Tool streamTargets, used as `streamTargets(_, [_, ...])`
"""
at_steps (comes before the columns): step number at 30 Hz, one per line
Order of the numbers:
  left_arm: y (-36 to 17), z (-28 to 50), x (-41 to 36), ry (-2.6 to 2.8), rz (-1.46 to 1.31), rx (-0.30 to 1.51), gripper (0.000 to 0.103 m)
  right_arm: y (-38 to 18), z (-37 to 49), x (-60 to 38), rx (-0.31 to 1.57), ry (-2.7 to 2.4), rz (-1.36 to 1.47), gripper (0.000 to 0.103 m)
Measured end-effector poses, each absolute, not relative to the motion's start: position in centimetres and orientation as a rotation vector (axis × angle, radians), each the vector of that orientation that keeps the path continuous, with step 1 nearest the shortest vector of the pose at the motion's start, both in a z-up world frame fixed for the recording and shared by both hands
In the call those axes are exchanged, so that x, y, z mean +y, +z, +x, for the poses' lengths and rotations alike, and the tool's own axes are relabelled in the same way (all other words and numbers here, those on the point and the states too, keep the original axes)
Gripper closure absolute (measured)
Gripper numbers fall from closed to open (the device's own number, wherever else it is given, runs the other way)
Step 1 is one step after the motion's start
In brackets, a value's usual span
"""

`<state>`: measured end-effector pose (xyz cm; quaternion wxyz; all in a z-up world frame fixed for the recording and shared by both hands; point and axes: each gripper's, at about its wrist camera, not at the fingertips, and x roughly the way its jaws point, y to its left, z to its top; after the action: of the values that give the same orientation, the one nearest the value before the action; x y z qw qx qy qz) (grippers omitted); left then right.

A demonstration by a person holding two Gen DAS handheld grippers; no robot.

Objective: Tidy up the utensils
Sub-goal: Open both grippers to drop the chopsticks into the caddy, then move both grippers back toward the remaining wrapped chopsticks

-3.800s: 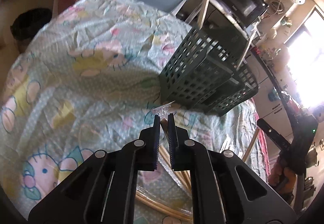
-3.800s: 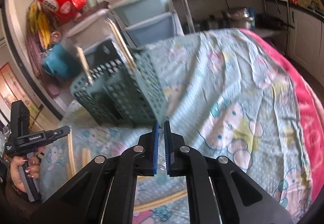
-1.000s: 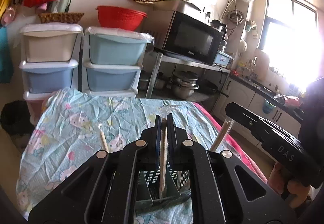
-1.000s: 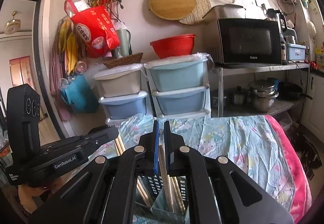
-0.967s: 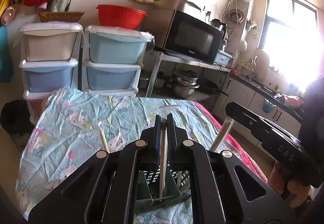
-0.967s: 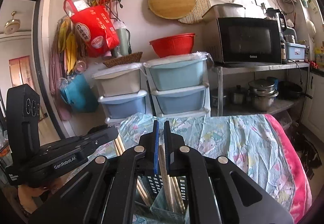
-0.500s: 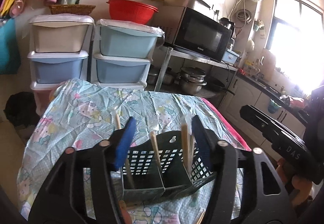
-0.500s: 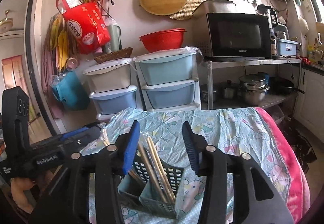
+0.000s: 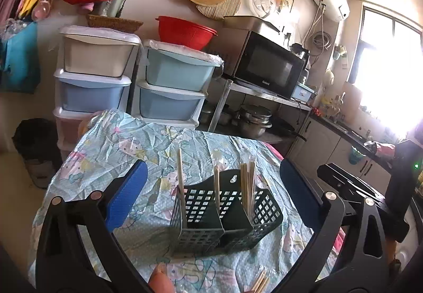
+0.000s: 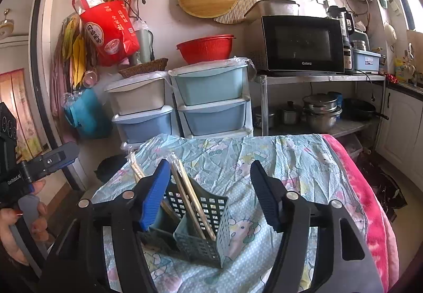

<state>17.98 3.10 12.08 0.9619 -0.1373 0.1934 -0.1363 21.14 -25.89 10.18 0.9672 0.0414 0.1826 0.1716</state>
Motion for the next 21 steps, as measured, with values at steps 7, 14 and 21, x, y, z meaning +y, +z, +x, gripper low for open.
streamTargets(7, [11.3, 16.3, 3.3, -0.278, -0.284, 0.404, 0.011, 10.0, 19.5, -25.8, 0.369, 0.354, 0.070, 0.040])
streamTargets(14, [10.0, 15.1, 3.7, -0.266, -0.289, 0.436, 0.011, 9.5, 17.9, -25.7, 0.375, 0.370, 0.060, 0.040])
streamTargets(21, [8.0, 14.3, 3.9, -0.251, -0.290, 0.485, 0.011, 8.0, 16.6, -25.3, 0.412, 0.380, 0.057, 0.040])
